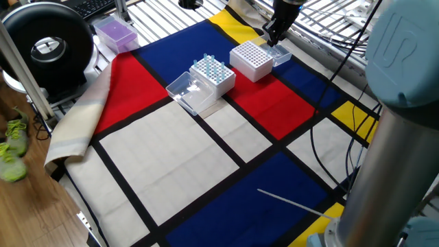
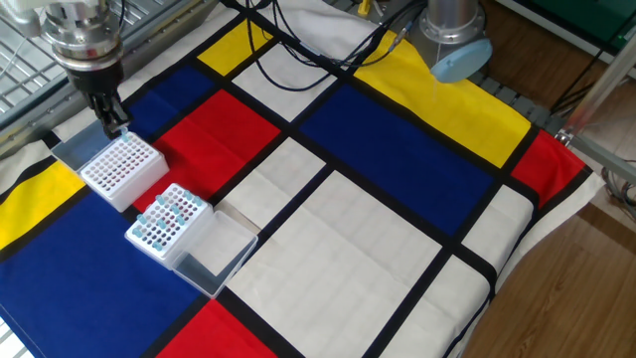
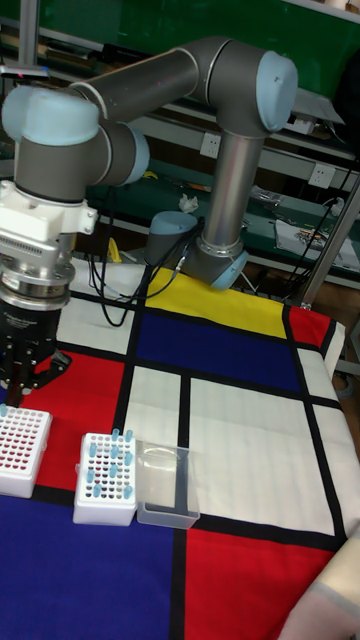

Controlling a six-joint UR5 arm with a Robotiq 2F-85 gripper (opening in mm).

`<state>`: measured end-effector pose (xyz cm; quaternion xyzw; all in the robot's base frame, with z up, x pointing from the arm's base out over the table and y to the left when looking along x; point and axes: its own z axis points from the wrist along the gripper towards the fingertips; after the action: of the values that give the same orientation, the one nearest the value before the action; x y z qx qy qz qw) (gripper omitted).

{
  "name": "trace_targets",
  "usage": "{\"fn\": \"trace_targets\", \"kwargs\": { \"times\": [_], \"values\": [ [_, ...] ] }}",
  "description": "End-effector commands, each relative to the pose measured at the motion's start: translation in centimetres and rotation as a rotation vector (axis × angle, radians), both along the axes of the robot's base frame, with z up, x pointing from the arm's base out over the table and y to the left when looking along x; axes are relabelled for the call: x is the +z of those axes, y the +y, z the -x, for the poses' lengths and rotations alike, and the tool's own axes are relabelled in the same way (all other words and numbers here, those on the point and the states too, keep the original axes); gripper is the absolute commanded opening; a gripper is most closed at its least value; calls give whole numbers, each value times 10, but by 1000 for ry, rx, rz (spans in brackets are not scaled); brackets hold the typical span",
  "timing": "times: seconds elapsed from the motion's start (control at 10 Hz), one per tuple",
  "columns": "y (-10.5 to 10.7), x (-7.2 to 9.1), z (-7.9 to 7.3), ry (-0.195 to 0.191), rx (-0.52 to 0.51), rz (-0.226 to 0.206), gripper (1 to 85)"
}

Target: Transfer all medium pipette tips from one holder to another

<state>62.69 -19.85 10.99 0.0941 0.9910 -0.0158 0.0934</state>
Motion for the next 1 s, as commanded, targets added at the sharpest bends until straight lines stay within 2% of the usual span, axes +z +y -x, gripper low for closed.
{"fn": "trace_targets", "kwargs": {
  "times": [0.0,0.2,0.4,0.7,0.9],
  "values": [
    [22,8,-4,-4,-71,2,163],
    [36,10,-4,-10,-99,18,183],
    [49,18,-5,-9,-108,17,187],
    [81,19,-3,-14,-63,-32,217],
    [97,26,7,25,-9,-11,203]
  ]
}}
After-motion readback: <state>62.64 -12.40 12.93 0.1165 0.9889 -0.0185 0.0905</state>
